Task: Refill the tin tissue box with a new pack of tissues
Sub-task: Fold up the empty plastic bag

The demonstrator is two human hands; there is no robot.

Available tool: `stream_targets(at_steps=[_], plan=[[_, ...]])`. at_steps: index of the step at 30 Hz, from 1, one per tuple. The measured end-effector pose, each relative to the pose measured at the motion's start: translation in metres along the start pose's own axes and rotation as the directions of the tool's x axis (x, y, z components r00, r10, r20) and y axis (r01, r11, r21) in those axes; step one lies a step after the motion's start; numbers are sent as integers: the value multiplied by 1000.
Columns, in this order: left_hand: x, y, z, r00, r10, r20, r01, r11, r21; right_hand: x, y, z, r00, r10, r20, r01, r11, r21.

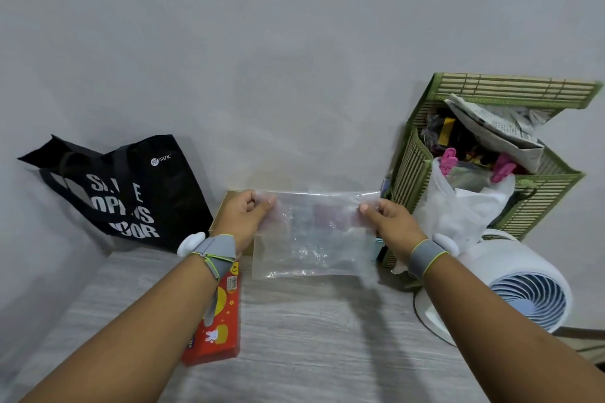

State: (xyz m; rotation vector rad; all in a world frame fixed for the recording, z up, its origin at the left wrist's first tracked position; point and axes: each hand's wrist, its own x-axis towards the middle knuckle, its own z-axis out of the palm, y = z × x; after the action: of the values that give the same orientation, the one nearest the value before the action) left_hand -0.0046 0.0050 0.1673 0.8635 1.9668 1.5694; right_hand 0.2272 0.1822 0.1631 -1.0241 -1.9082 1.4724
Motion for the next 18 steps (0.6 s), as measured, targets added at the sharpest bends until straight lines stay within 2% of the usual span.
stream_targets(at_steps=[2,5,7,11,15,18], plan=[[-2,0,4,999,-43,25,45,992,-118,-3,-4,6,1000,-25,-17,25,999,27],[-10,-5,10,983,-129,131,150,975,-162,-5,-6,16,998,10,-68,-4,995,97],[-13,-9,12,981,-153,115,174,964,-203,-6,-7,20,996,39,-86,-25,988,154],[-15,-15,14,991,-118,60,128,973,-190,-8,-7,21,995,32,-99,-13,983,183],[-19,-12,16,999,-30,-42,26,996,-85,-11,-11,21,969,-75,-237,95,993,76],[-23,-10,15,996,36,-79,-38,999,-26,-15,-15,26,944,-93,-317,116,992,55]])
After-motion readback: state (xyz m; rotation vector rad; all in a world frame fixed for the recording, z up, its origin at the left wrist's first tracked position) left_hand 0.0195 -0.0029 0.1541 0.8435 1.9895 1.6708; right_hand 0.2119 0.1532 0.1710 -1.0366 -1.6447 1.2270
